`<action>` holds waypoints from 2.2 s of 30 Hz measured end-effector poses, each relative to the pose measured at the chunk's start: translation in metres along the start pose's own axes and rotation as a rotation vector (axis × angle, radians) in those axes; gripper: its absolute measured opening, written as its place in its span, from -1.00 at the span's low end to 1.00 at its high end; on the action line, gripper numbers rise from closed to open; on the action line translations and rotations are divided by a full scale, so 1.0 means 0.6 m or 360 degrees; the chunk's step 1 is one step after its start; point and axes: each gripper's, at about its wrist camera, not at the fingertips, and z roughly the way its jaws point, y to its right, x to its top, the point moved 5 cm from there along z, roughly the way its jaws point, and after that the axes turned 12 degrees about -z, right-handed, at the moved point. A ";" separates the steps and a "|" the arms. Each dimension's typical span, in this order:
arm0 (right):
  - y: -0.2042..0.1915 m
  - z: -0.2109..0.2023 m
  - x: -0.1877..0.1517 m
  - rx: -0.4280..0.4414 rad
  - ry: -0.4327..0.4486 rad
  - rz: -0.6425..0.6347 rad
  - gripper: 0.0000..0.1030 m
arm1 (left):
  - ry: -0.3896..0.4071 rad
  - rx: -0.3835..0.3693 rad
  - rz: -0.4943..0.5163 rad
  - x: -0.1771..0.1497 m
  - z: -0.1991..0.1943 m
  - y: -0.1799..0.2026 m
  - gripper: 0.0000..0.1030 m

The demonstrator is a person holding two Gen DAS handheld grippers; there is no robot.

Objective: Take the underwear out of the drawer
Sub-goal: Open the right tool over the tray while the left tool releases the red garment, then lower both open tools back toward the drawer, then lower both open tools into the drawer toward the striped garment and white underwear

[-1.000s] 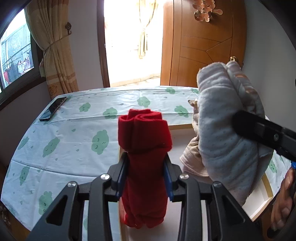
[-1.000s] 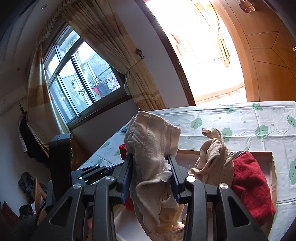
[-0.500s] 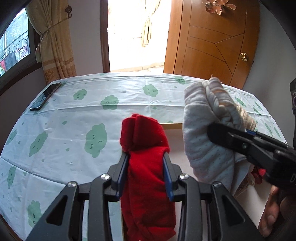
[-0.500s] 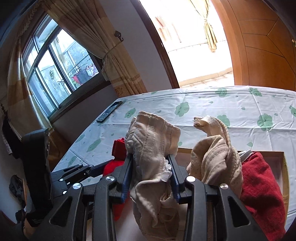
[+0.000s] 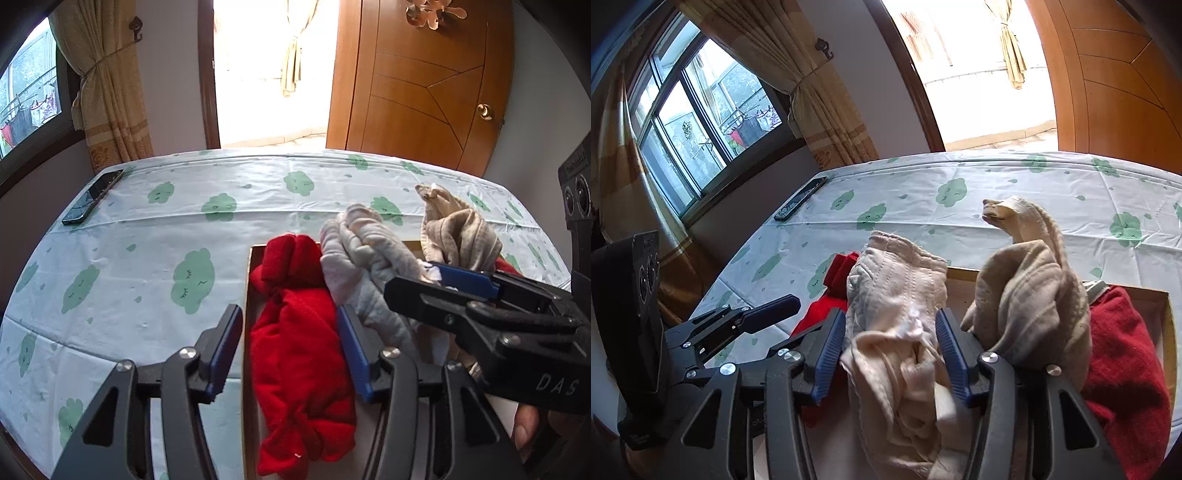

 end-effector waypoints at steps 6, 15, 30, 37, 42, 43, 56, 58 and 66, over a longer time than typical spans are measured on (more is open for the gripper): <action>0.004 -0.047 -0.010 0.0000 0.0045 0.0009 0.21 | 0.0066 -0.0008 -0.0041 -0.017 -0.039 -0.006 0.12; -0.040 -0.144 -0.064 0.0083 0.0068 -0.0120 0.28 | 0.0163 -0.0016 0.0068 -0.076 -0.115 0.011 0.13; -0.115 -0.295 -0.191 0.0232 0.0194 -0.0344 0.41 | 0.0206 -0.0181 0.0025 -0.199 -0.206 0.020 0.22; -0.133 -0.321 -0.258 0.0266 0.0213 -0.0389 0.42 | 0.0192 -0.0204 0.0044 -0.265 -0.219 0.028 0.28; -0.131 -0.335 -0.314 0.0219 0.0194 -0.0467 0.42 | 0.0189 -0.0189 0.0081 -0.310 -0.219 0.035 0.29; -0.128 -0.337 -0.327 0.0205 0.0185 -0.0478 0.42 | 0.0185 -0.0186 0.0089 -0.319 -0.217 0.037 0.29; -0.053 -0.327 -0.462 -0.0016 -0.0035 -0.0443 0.42 | 0.0116 -0.0118 0.0191 -0.401 -0.197 0.055 0.39; -0.053 -0.324 -0.472 -0.0050 -0.0055 -0.0478 0.42 | 0.0101 -0.0107 0.0185 -0.411 -0.195 0.054 0.40; -0.039 -0.311 -0.515 -0.0087 -0.0185 -0.0514 0.42 | 0.0065 -0.0119 0.0149 -0.447 -0.199 0.049 0.54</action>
